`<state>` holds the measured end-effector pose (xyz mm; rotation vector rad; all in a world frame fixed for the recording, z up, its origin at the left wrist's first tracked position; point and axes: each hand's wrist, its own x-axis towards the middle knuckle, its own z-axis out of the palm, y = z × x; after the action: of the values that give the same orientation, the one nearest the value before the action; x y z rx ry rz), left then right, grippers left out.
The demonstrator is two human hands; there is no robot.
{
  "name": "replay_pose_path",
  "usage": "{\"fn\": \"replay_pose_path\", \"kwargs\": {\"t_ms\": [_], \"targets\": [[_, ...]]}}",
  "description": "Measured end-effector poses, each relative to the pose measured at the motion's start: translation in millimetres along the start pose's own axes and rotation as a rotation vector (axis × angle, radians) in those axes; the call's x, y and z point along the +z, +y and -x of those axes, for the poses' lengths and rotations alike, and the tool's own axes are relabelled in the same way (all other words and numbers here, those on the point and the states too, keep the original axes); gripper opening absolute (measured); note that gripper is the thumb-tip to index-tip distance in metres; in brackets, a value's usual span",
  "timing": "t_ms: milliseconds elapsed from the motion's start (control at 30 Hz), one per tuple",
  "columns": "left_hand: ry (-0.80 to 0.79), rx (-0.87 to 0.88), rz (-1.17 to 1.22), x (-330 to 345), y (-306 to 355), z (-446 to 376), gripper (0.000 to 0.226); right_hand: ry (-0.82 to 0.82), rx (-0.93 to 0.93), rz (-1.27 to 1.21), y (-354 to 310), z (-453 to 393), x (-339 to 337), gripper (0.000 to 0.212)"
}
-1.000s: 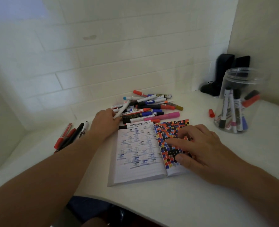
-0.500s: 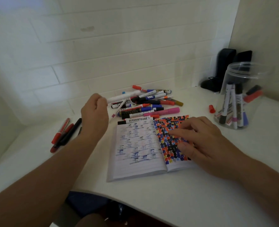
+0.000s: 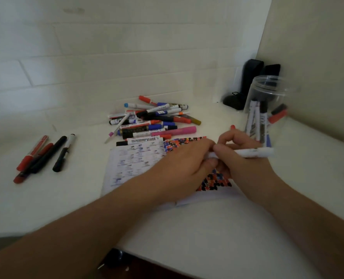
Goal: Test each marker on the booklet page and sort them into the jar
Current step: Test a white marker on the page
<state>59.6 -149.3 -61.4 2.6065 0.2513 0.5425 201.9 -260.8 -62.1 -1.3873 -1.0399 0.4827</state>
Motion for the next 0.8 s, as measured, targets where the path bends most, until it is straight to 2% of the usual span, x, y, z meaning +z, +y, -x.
{"fn": "replay_pose_path", "kwargs": {"t_ms": [200, 333, 467, 600, 700, 800], "targets": [[-0.041, 0.043, -0.028, 6, -11, 0, 0.021, -0.08, 0.149, -0.108, 1, 2, 4, 0.028], [-0.028, 0.011, 0.03, 5, -15, 2, 0.022, -0.102, 0.126, -0.094, 1, 4, 4, 0.031], [-0.033, -0.065, 0.169, 2, -11, 5, 0.023, -0.187, 0.125, -0.152, -2, 0, -6, 0.021], [0.081, -0.151, 0.222, -1, -20, 8, 0.018, -0.195, 0.147, -0.314, -6, -6, -34, 0.021], [0.086, -0.233, 0.198, -3, -33, 6, 0.026, -0.241, 0.124, -0.184, 1, -3, -40, 0.017], [0.05, -0.249, 0.144, 1, -37, 4, 0.021, -0.255, 0.119, 0.083, 5, 1, -35, 0.024]]}}
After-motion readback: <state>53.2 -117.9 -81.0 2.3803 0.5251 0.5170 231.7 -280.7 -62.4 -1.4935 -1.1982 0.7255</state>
